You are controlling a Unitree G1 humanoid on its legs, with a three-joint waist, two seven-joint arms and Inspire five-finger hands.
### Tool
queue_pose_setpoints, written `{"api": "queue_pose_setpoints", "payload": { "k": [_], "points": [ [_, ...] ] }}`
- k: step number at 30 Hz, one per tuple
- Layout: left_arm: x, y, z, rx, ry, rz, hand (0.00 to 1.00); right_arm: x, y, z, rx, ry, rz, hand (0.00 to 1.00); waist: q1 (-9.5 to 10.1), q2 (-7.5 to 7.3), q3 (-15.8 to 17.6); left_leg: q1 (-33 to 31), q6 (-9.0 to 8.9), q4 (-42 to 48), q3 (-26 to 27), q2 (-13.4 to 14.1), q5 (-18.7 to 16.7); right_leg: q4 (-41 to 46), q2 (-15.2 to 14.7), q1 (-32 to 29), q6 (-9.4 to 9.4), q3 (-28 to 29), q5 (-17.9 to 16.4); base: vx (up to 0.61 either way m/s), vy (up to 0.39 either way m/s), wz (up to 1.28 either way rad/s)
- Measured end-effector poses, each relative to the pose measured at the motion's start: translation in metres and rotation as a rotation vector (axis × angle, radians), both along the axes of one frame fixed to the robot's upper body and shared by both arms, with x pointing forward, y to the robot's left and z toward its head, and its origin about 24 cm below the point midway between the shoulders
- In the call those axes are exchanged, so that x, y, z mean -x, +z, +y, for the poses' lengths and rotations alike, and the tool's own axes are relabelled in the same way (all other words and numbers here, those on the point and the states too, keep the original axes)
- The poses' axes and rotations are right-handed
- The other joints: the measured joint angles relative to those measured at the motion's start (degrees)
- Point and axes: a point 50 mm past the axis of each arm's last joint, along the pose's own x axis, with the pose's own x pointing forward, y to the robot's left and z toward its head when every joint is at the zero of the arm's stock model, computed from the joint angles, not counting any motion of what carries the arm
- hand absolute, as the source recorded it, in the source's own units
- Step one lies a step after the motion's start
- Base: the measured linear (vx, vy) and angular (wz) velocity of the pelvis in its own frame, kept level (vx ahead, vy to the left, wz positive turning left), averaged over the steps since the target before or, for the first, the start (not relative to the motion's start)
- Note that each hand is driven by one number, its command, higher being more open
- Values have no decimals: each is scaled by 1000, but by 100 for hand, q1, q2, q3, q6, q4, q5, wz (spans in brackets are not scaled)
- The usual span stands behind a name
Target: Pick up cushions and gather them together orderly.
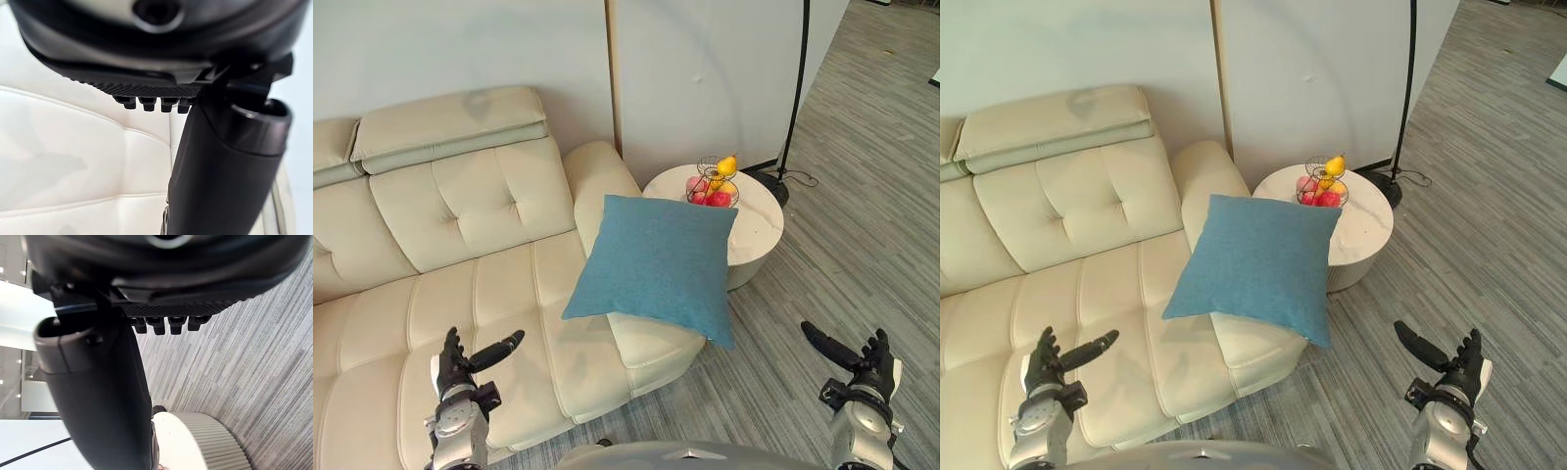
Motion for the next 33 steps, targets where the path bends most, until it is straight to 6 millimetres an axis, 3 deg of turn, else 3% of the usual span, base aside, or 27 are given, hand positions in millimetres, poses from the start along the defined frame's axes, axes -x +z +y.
{"api": "queue_pose_setpoints", "payload": {
  "k": [3, 8, 11, 16, 19, 21, 25, 30, 31, 32, 33],
  "points": [
    [-18, 31, 29, -109, 43, -137, 100, -9, 10, -11, 31, 7, -31, 100, -27, 18, -19, 24, 2, -30, 1, -10, -3, -29, 10, -1, -2, 109, 17, 5, 15, -6],
    [-31, 43, 29, -135, 36, -201, 100, -28, 18, -9, 10, 71, -91, 100, -60, 102, -74, -48, 29, -68, 0, -19, 3, -228, 62, -35, 14, 189, 163, -41, 20, -6],
    [-40, 42, 18, -127, -13, -204, 100, -46, 21, 4, -11, 160, -123, 100, -100, 102, -81, -160, 52, -89, -8, -19, 54, -292, 77, -159, 8, 205, 244, -30, 9, -1],
    [-77, 49, -15, -102, -171, -259, 100, -82, 24, 31, -46, 310, -154, 100, -95, 95, -22, -407, 97, -92, -56, -53, 161, -438, 137, -334, -26, 173, 396, -22, 13, 4],
    [-109, 65, -34, -100, -251, -339, 100, -108, 34, 46, -47, 377, -201, 100, -94, 101, 299, -639, 139, -89, -71, -60, 264, -465, 141, -546, -69, 164, 518, -85, 22, 2],
    [-140, 85, -51, -106, -317, -423, 100, -130, 48, 58, -36, 428, -256, 100, -76, 88, 599, -1056, 171, 45, -85, -55, 323, -489, 139, -876, -105, 188, 661, -134, 32, 1],
    [-178, 119, -74, -128, -391, -541, 100, -167, 76, 80, -14, 509, -340, 100, -66, 52, 1047, -1691, 194, 363, -23, -33, 335, -496, 137, -1399, -152, 299, 874, -132, 20, -8],
    [-207, 144, -85, -151, -413, -600, 100, -198, 103, 90, 8, 520, -407, 100, -59, 46, 1391, -2234, 208, 667, 18, 8, 333, -468, 145, -1858, -202, 382, 1033, -108, 4, -10],
    [-215, 152, -89, -167, -422, -616, 100, -206, 114, 94, 18, 526, -435, 0, -58, 48, 1506, -2394, 212, 776, 32, 29, 330, -408, 145, -2003, -221, 410, 1056, -97, 2, -8],
    [-217, 155, -90, -170, -425, -622, 100, -209, 117, 95, 19, 529, -445, 0, -57, 47, 1540, -2439, 214, 808, 39, 36, 328, -392, 146, -2050, -227, 421, 1065, -97, 2, -11],
    [-220, 160, -91, -180, -429, -635, 0, -215, 125, 99, 15, 537, -468, 0, -57, 47, 1604, -2541, 216, 861, 62, 57, 327, -380, 160, -2139, -242, 450, 1098, -106, -4, -18]
  ]
}}
